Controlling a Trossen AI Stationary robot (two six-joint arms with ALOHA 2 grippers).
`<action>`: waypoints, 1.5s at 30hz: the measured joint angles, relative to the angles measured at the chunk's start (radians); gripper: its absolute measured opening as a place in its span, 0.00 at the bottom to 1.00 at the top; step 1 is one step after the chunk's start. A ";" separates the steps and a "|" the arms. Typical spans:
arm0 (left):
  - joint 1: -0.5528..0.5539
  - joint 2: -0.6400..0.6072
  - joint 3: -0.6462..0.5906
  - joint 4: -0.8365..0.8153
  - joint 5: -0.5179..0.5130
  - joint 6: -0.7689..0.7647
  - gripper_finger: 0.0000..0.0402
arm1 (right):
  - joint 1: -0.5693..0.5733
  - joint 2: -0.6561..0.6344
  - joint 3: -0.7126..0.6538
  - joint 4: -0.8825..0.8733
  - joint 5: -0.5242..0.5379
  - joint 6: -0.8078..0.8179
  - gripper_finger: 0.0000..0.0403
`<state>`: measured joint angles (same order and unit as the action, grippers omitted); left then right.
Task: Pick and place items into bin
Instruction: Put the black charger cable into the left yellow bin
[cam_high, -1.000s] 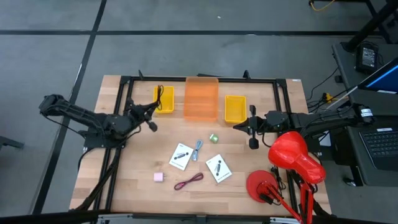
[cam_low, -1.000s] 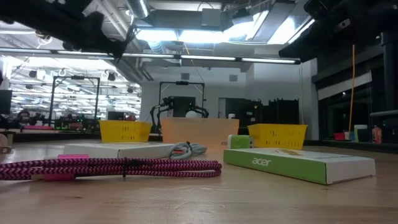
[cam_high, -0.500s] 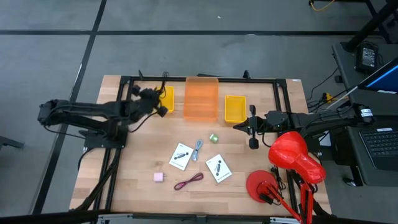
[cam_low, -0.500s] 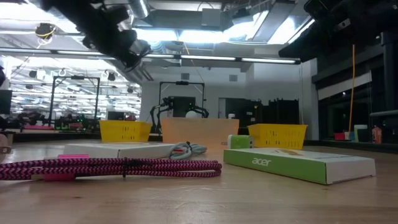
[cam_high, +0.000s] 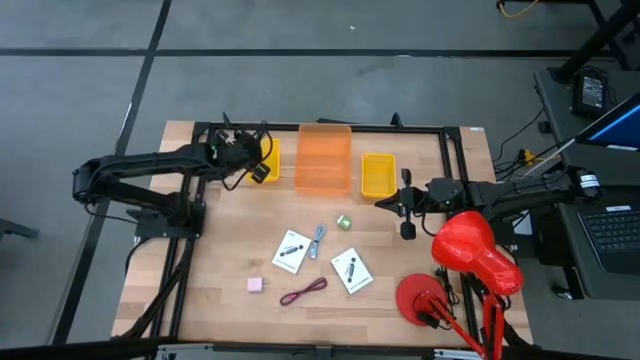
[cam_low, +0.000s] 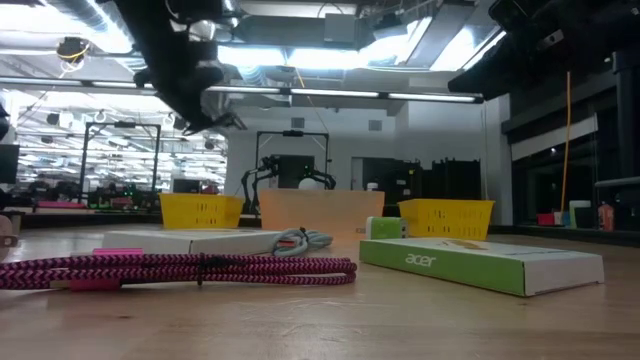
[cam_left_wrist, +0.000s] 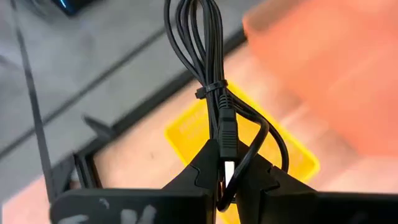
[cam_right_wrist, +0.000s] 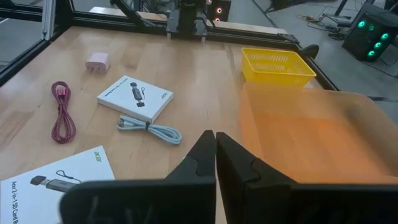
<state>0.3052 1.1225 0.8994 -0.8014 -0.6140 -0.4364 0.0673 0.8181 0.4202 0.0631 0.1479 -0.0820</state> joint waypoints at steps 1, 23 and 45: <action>0.006 0.008 0.003 -0.020 0.025 -0.016 0.05 | 0.000 0.000 0.000 0.000 0.000 0.000 0.00; 0.076 0.216 0.005 -0.033 0.169 -0.101 0.06 | 0.000 0.000 0.000 0.000 0.000 0.022 0.00; 0.076 0.350 0.005 0.010 0.175 -0.100 0.06 | 0.000 0.000 0.000 -0.004 0.000 0.025 0.00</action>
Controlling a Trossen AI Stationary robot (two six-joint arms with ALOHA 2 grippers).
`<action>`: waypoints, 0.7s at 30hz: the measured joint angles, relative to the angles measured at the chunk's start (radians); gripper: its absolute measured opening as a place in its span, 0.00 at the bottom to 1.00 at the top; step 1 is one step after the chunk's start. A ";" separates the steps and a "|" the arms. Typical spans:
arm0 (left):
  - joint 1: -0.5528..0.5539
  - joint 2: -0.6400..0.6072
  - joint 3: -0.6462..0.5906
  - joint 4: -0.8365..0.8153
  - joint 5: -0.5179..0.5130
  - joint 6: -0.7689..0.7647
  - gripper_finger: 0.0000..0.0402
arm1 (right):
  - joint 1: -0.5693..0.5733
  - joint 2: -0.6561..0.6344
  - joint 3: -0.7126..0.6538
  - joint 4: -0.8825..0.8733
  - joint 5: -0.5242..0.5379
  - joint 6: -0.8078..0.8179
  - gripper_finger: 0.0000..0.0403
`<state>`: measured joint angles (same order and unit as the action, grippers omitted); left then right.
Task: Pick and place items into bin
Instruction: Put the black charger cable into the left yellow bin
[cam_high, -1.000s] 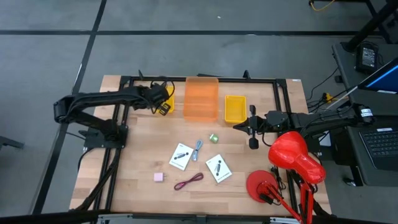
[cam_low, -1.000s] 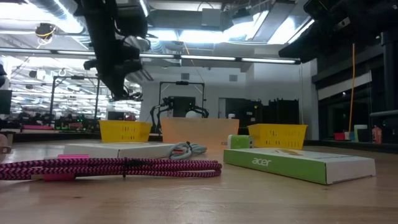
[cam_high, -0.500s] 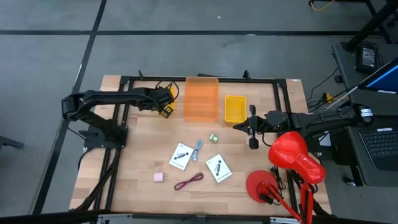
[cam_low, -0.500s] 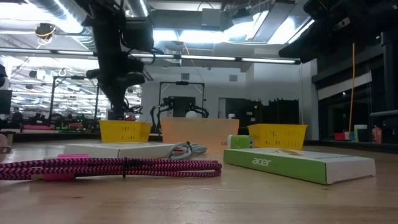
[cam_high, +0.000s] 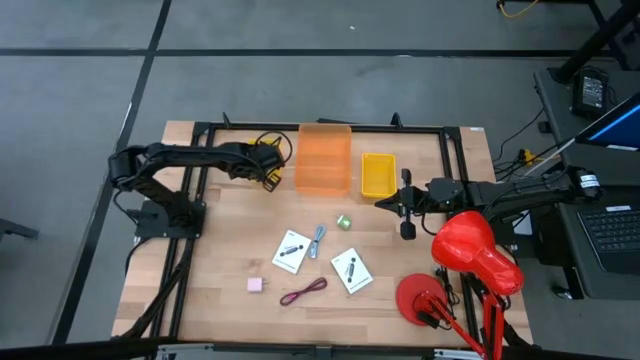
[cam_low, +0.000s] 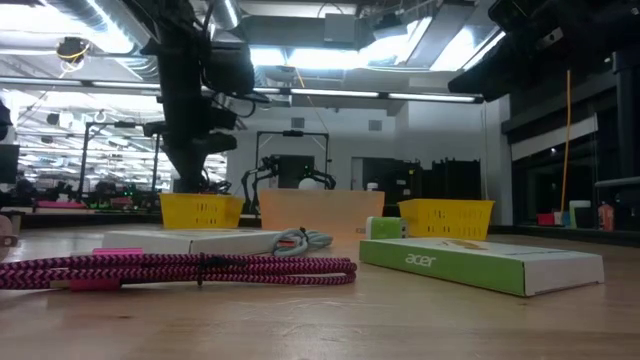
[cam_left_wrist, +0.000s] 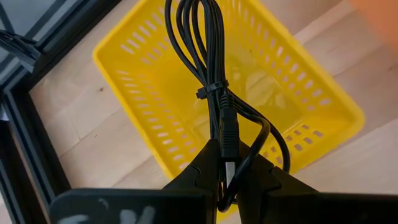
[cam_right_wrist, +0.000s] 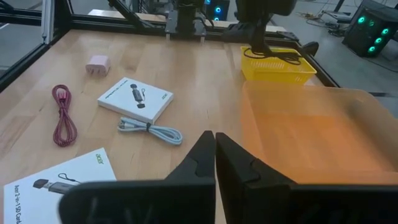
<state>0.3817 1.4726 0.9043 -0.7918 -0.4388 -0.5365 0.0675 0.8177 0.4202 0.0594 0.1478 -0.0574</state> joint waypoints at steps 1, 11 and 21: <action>0.000 0.005 0.000 0.000 0.000 0.000 0.06 | 0.000 0.000 0.000 0.000 0.000 0.000 0.00; 0.000 0.012 0.000 0.010 0.000 0.019 0.06 | 0.000 0.000 0.000 0.000 0.000 0.000 0.00; 0.000 0.012 0.000 0.011 -0.007 0.018 0.16 | 0.000 0.000 0.000 0.000 0.000 0.003 0.00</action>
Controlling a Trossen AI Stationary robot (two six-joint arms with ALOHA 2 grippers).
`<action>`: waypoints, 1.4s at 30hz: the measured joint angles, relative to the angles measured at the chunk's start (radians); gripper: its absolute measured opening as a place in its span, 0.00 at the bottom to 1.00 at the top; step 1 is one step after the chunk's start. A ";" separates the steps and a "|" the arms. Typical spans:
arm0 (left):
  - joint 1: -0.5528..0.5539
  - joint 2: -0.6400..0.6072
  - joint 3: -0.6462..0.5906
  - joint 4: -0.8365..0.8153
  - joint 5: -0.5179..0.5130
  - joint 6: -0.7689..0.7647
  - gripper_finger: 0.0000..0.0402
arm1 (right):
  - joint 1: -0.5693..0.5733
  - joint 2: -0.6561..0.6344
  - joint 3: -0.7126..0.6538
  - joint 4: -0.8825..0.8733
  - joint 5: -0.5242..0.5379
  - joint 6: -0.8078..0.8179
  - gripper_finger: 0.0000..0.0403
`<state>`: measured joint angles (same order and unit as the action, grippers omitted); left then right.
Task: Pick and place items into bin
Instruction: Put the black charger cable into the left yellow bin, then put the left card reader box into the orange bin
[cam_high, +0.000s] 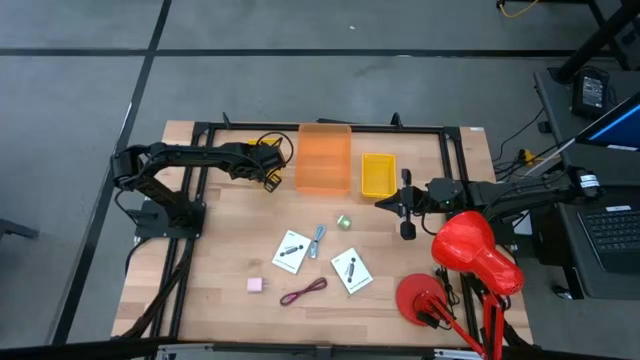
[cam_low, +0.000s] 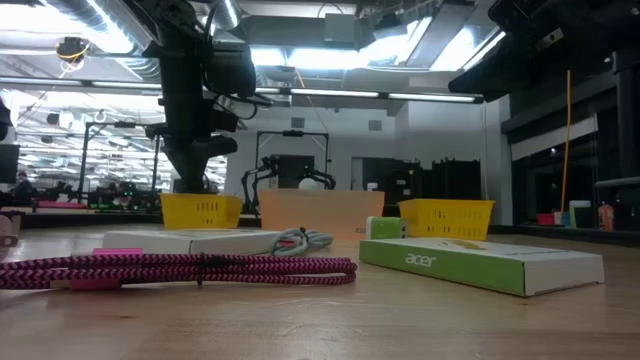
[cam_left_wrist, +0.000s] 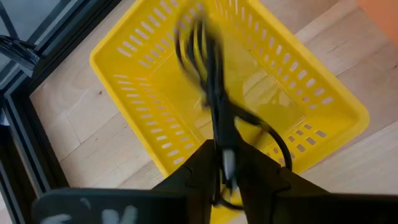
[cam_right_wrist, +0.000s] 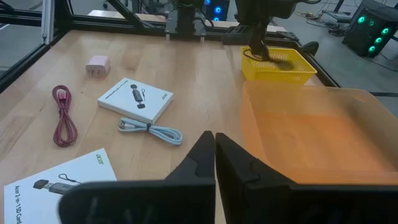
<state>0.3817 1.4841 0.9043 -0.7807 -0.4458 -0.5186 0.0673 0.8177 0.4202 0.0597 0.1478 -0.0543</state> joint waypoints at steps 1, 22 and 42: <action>0.000 0.000 0.000 0.000 0.000 0.000 0.18 | 0.000 0.000 0.000 0.000 0.000 0.000 0.00; 0.010 -0.046 0.000 0.044 -0.142 0.068 0.27 | 0.000 0.000 0.000 0.001 0.000 0.001 0.00; -0.165 -0.253 0.069 0.084 -0.133 0.287 0.16 | 0.000 0.000 0.000 0.000 0.000 0.001 0.00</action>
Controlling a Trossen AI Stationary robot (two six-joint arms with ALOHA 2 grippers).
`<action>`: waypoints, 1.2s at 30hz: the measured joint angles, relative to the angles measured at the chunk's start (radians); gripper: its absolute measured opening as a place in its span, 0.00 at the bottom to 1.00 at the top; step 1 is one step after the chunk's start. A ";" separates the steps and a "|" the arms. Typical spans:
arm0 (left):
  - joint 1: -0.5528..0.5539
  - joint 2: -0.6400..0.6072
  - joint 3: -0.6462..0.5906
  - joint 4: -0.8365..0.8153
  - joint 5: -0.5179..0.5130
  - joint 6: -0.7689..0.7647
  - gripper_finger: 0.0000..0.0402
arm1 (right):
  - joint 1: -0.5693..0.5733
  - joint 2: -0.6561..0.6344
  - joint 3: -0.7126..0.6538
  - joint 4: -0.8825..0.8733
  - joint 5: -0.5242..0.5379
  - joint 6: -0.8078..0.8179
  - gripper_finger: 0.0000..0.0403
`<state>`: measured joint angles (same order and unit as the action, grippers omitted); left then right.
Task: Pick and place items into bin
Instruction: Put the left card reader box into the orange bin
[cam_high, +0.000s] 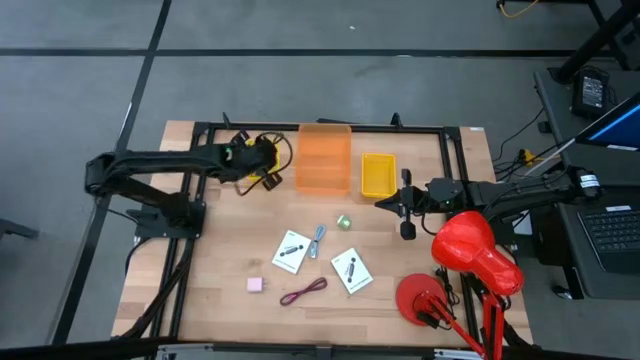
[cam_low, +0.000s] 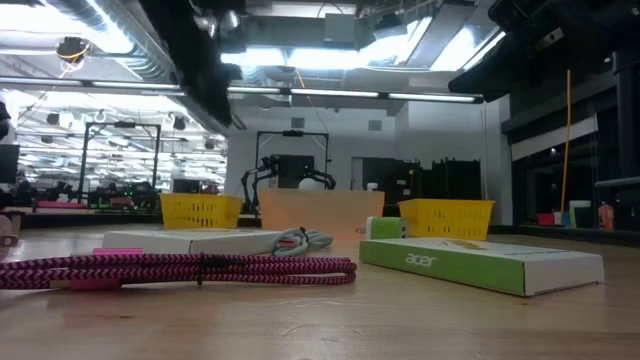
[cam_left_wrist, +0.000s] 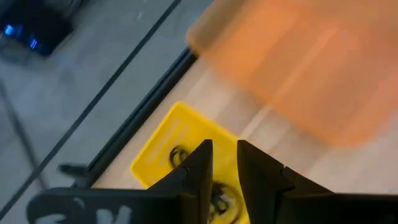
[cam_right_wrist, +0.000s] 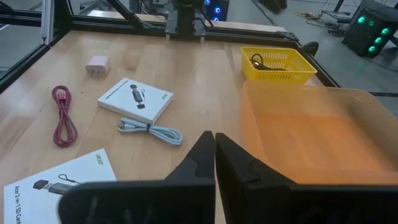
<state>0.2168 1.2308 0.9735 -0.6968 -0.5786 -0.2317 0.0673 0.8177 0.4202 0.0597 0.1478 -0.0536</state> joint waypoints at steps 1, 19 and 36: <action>-0.026 -0.027 0.000 0.005 -0.001 0.001 0.15 | 0.000 0.000 0.000 0.000 0.000 0.000 0.00; -0.390 -0.244 -0.274 0.473 0.128 0.241 0.01 | 0.000 0.000 0.000 0.001 0.000 0.027 0.00; -0.446 -0.377 -0.638 0.941 0.275 0.286 0.01 | 0.000 0.117 0.000 0.123 -0.002 0.026 0.00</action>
<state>-0.2291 0.8543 0.3354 0.2443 -0.3034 0.0546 0.0675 0.9350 0.4202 0.1828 0.1453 -0.0273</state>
